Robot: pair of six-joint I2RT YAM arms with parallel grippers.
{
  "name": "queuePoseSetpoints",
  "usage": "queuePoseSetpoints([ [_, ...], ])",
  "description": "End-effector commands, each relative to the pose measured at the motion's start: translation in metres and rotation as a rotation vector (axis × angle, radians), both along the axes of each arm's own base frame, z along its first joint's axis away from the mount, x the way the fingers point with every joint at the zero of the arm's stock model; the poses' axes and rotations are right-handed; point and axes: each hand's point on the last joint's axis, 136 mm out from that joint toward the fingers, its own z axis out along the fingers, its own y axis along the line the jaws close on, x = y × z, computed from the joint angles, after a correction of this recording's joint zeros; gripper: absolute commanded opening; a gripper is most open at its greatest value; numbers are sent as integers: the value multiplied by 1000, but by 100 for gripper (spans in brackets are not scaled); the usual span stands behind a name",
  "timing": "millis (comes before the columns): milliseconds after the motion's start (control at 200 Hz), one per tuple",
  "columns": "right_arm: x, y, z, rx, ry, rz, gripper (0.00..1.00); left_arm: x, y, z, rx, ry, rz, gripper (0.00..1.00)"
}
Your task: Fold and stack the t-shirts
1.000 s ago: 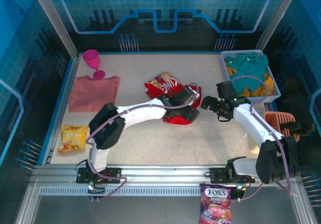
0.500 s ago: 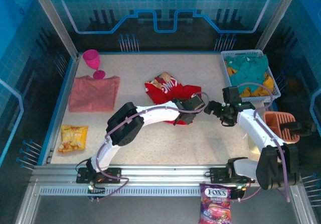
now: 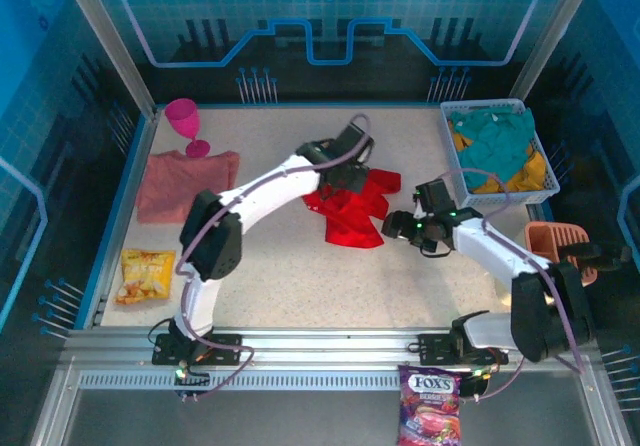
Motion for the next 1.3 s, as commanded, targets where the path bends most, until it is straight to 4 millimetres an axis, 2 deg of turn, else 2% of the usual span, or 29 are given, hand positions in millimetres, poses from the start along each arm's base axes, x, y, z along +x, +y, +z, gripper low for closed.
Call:
queuePoseSetpoints([
  [0,22,26,0,-13,-38,52,84,-7,21,88,-192,-36,12,9],
  [160,37,51,-19,-50,-22,99,83,-10,66,143,-262,-93,66,8],
  [185,47,58,-12,-42,-46,104,82,-11,72,150,-277,-97,74,7],
  [265,52,74,-19,-37,-37,126,74,-15,89,171,-327,-116,93,8],
  [345,56,88,-26,-20,-24,153,50,-18,106,192,-362,-150,115,8],
  [380,57,91,-29,-20,-14,161,35,-19,112,200,-376,-164,121,8],
  [385,58,92,-29,-19,-14,162,31,-19,113,201,-378,-166,124,8],
  [395,58,92,-29,-20,-14,162,29,-19,115,203,-382,-169,126,8],
  [430,58,91,-31,-28,-6,163,16,-21,121,210,-390,-181,135,8],
  [510,59,82,-24,-59,-17,156,0,-22,135,223,-409,-195,157,9],
  [620,56,54,7,-144,-73,158,0,-25,152,240,-449,-210,182,9],
  [690,56,27,39,-210,-140,131,0,-24,162,248,-477,-221,204,9],
  [765,58,-3,74,-218,-211,67,0,-19,174,250,-505,-224,233,9],
  [850,63,-36,109,-211,-281,-15,0,-5,188,246,-571,-205,280,9],
  [936,65,-52,137,-252,-336,-37,0,12,195,241,-681,-152,293,8],
  [1046,65,-64,162,-296,-381,-74,0,31,208,233,-701,-157,324,8],
  [1156,62,-76,171,-324,-420,-124,0,49,232,215,-763,-130,383,9],
  [1296,50,-84,185,-322,-477,-161,0,61,263,189,-896,-75,454,8],
])
